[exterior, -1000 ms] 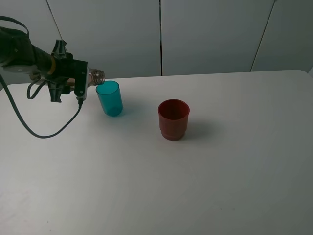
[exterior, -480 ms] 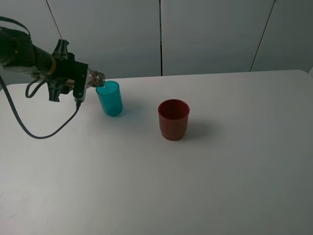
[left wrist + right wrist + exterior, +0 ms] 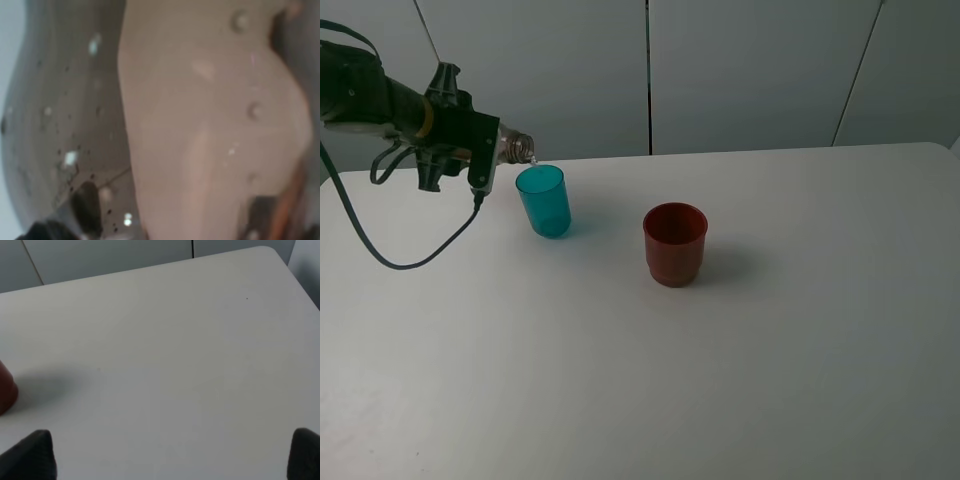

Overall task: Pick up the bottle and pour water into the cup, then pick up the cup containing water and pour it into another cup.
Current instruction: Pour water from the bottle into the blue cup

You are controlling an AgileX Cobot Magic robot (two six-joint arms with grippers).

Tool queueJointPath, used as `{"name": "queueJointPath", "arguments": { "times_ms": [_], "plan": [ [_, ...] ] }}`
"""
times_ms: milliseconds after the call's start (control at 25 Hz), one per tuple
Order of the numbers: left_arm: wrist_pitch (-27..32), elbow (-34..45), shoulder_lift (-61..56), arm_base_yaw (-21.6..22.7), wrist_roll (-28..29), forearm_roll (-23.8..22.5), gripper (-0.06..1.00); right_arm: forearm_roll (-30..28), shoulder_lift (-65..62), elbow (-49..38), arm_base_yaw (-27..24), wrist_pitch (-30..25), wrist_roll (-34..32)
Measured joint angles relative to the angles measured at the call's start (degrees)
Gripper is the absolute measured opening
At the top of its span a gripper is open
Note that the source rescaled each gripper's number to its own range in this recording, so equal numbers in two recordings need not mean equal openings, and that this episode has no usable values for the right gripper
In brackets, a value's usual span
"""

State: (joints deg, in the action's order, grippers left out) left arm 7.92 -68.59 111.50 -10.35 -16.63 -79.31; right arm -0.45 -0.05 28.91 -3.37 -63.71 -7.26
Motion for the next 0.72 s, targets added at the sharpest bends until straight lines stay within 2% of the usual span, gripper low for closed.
{"name": "queueJointPath", "arguments": {
  "times_ms": [720],
  "plan": [
    [0.0, 0.0, 0.0, 0.0, 0.0, -5.7, 0.00, 0.0, 0.0, 0.0, 0.0, 0.0, 0.0]
  ]
}}
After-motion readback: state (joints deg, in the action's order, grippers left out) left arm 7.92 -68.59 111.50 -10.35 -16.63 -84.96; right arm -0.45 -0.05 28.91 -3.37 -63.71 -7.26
